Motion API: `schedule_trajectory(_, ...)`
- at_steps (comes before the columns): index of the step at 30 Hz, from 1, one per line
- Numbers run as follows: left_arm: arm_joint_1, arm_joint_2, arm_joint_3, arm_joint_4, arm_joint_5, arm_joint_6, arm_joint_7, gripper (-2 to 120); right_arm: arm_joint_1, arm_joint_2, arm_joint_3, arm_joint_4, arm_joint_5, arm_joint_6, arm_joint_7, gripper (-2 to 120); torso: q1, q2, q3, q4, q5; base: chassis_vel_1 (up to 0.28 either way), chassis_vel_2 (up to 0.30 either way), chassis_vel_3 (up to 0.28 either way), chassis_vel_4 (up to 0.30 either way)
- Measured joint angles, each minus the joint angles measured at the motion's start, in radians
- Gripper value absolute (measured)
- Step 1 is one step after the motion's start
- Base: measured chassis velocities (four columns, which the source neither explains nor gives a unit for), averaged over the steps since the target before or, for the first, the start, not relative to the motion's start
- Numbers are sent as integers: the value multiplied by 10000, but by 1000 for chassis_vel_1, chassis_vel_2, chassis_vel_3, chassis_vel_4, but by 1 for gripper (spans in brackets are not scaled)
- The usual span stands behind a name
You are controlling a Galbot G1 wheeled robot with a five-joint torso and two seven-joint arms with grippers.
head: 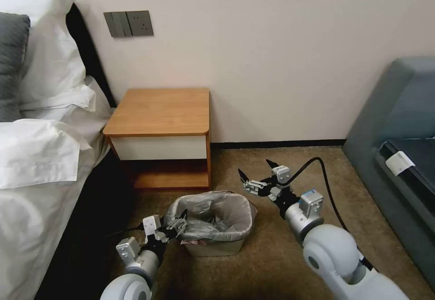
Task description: Pick up the garbage bag from the table and place it over the trash can.
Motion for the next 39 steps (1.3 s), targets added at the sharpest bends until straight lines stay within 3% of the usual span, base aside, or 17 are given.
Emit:
schedule_trajectory(19, 0, 167, -53, 0, -74, -583, 955, 100, -143, 373, -181, -215, -449, 99, -211, 100, 0, 0, 0, 0, 3, 0, 0, 0, 0)
schedule_trajectory(22, -5, 156, -94, 187, 419, -1106, 957, 100, -147, 393, -158, -265, -468, 138, -267, 100, 0, 0, 0, 0, 3, 0, 0, 0, 0)
schedule_trajectory(24, 2, 142, -136, 466, 1000, -1987, 1056, 100, -137, 395, -144, -297, -474, 160, -325, 100, 0, 0, 0, 0, 2, 0, 0, 0, 0)
schedule_trajectory(25, 2, 142, -136, 466, 1000, -1987, 1056, 100, -137, 395, -144, -297, -474, 160, -325, 100, 0, 0, 0, 0, 2, 0, 0, 0, 0)
schedule_trajectory(28, 24, 57, -203, 872, 1853, -3367, 1346, 100, -56, 409, -183, -316, -465, 161, -355, 100, -1, 0, 0, 0, 1, 0, 0, 0, 0)
schedule_trajectory(39, 105, -23, -62, 1210, 1882, -3724, 1872, 98, 28, 485, -492, -320, -574, 140, -569, 100, 1, 0, 0, 0, 2, 0, 0, 0, 0)
